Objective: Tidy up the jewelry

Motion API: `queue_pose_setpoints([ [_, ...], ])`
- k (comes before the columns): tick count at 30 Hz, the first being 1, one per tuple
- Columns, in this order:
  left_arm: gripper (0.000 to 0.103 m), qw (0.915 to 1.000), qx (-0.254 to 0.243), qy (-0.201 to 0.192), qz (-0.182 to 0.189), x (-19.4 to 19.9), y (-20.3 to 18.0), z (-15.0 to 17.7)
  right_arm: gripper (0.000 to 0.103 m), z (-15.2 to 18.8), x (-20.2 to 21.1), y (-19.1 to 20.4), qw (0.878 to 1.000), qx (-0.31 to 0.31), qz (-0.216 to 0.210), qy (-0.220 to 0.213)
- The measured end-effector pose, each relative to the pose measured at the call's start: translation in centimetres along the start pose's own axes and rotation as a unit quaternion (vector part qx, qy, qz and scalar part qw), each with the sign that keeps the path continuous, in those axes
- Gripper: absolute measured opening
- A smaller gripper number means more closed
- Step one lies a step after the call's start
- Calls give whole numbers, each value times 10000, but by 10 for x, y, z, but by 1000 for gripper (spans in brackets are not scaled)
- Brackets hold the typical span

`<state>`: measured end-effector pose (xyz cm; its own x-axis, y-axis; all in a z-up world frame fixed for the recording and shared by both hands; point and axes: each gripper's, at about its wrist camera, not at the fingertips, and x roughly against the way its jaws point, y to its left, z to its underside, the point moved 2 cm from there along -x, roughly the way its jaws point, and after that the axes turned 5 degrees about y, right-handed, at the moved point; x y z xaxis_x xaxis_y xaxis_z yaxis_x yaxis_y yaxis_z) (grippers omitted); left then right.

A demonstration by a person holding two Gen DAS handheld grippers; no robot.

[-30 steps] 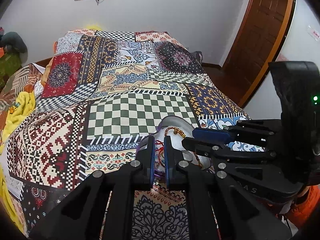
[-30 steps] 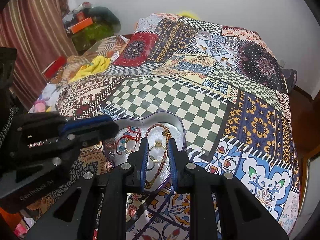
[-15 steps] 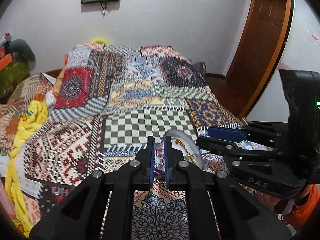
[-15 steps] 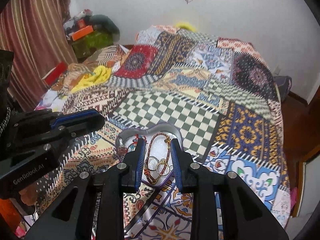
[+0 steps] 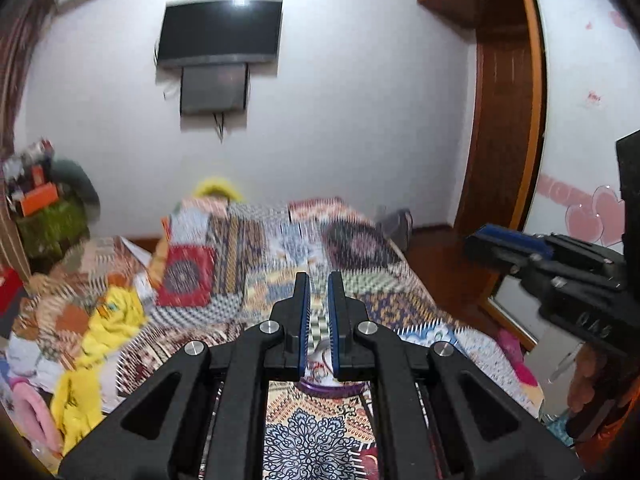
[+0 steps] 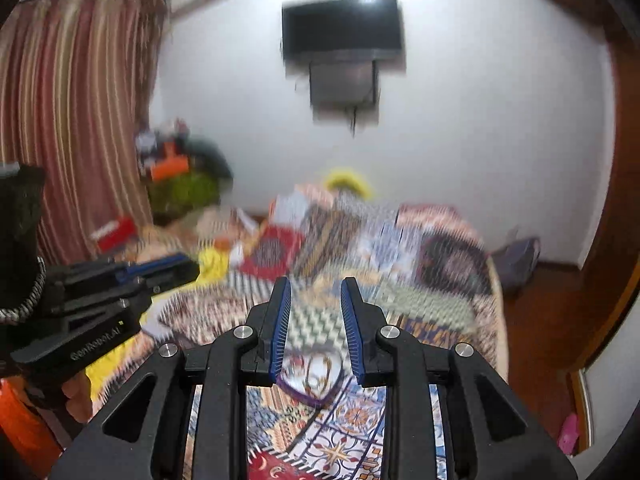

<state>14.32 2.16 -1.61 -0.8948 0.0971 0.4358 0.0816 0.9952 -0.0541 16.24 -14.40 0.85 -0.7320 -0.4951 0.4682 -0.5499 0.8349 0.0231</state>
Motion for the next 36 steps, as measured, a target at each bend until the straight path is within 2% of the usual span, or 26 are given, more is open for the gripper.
queue_pose_setpoints([
  [2,11,9997,-71,-247,-50,25,-6,-3,25,-4,26,5,9994,-46,24,-336],
  [4,20,9988,-115,-457,-150,43,-11,-3,32,-4,44,9,9983,-76,86,-573],
  [6,43,9971,-103,-704,-264,63,-14,-1,47,-3,63,14,9961,-81,229,-846],
  [10,62,9947,-31,-987,-270,92,-18,4,56,2,90,25,9913,-84,450,-1237],
  [12,77,9927,-81,-1128,-411,104,-21,7,75,5,98,27,9890,-168,591,-1343],
  [14,89,9906,-123,-1251,-547,111,-24,9,88,8,101,27,9867,-263,723,-1434],
  [15,93,9899,-127,-1289,-577,114,-24,10,91,9,102,28,9855,-291,789,-1476],
  [19,95,9894,-21,-1329,-584,121,-25,14,102,11,106,31,9815,-295,1069,-1564],
  [25,95,9901,79,-1266,-597,121,-21,17,103,20,115,35,9800,-217,1188,-1583],
  [36,95,9909,165,-1193,-601,123,-20,23,103,26,120,37,9819,-214,1120,-1510],
])
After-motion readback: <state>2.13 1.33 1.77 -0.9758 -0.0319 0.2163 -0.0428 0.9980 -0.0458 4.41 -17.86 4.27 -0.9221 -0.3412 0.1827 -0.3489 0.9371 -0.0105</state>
